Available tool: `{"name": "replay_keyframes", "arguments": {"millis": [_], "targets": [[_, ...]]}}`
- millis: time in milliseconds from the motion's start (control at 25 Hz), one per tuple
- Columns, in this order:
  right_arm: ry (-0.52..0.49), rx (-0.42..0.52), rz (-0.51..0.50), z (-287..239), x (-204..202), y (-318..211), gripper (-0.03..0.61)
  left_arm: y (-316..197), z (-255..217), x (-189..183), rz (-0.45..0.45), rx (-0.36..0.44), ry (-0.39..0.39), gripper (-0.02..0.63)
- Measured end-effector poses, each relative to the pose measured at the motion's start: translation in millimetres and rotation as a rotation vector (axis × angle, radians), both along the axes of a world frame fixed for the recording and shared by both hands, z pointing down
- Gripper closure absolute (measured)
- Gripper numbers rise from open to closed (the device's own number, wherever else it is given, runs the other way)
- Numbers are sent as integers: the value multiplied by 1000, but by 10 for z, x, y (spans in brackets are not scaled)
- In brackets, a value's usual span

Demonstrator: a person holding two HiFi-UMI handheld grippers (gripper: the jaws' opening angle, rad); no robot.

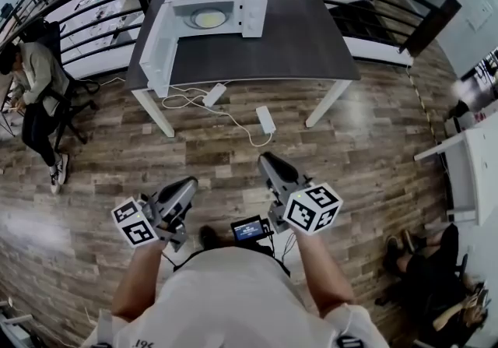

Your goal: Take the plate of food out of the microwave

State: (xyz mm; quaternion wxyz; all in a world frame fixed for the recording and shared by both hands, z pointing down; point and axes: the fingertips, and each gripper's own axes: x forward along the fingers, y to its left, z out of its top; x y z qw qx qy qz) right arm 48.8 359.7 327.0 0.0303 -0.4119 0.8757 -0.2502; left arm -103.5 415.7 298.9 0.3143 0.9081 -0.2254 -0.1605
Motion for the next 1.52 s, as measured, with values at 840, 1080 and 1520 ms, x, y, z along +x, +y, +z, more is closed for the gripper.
{"name": "replay_keyframes", "arguments": {"millis": [840,1080,1520], "targets": [[11,-29,-86,157,588,-280,549,-324,124,600,-137,-32,-15,606],[13,-38,-106,236,715,-436,549,-454,222,765,-161,-50,-31,562],[19,-37,-92,357,470,-922,549,-1086,288,554,-162,-27,-41,558]]}}
